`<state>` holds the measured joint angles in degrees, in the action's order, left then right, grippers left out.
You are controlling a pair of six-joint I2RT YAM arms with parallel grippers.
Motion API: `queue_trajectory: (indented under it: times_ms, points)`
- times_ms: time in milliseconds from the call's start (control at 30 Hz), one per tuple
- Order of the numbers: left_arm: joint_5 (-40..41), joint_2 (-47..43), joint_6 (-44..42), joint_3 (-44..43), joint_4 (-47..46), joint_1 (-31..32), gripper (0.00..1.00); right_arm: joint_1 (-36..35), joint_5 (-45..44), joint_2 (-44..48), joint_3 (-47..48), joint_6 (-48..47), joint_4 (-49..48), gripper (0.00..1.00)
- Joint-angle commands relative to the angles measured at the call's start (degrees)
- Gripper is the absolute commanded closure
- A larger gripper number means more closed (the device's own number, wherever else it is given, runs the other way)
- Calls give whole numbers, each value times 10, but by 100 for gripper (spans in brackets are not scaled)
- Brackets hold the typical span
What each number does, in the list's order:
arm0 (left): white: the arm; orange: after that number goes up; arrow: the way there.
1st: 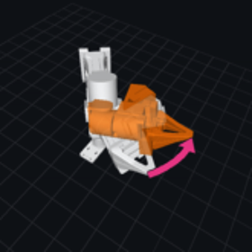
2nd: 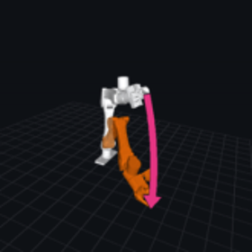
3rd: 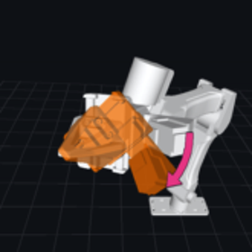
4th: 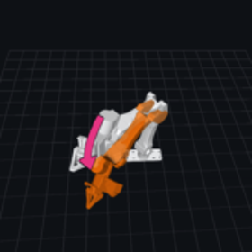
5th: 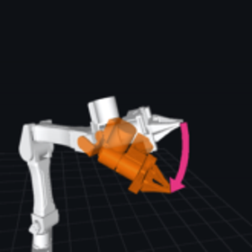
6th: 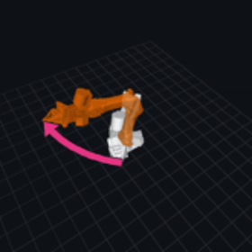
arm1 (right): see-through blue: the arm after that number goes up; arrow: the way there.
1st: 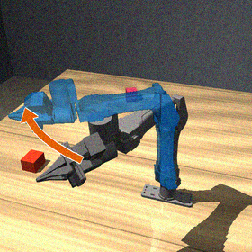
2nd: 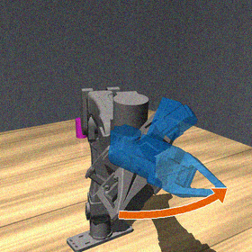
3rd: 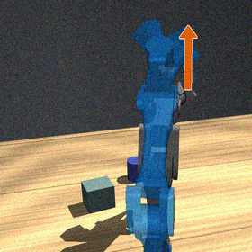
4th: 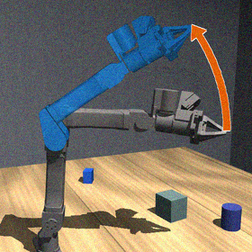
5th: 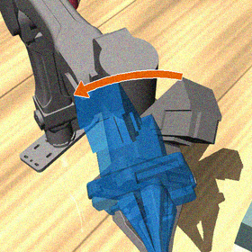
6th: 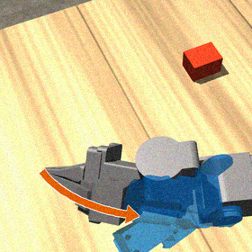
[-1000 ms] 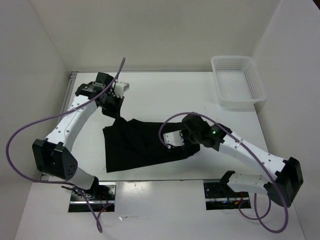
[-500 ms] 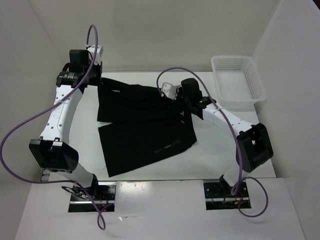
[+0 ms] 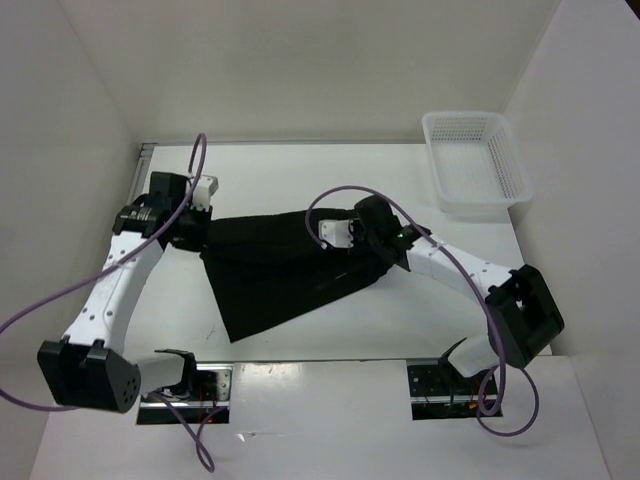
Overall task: Fold and stack the shorts
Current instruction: Fold the shorts
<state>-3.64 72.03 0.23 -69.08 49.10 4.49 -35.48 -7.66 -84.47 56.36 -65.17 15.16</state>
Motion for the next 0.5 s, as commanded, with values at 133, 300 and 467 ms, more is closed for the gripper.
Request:
queue_trajectory:
  times_ms: [133,300,467]
  points:
    - [-44,-52,-2,66,132,43,99,2,15,49,-55,-80,40,100]
    - [-58,-39,-2,84,158,84,98,2,8,54,-65,-95,55,100]
    - [-69,-29,-2,103,180,104,96,2,8,55,-77,-100,61,100]
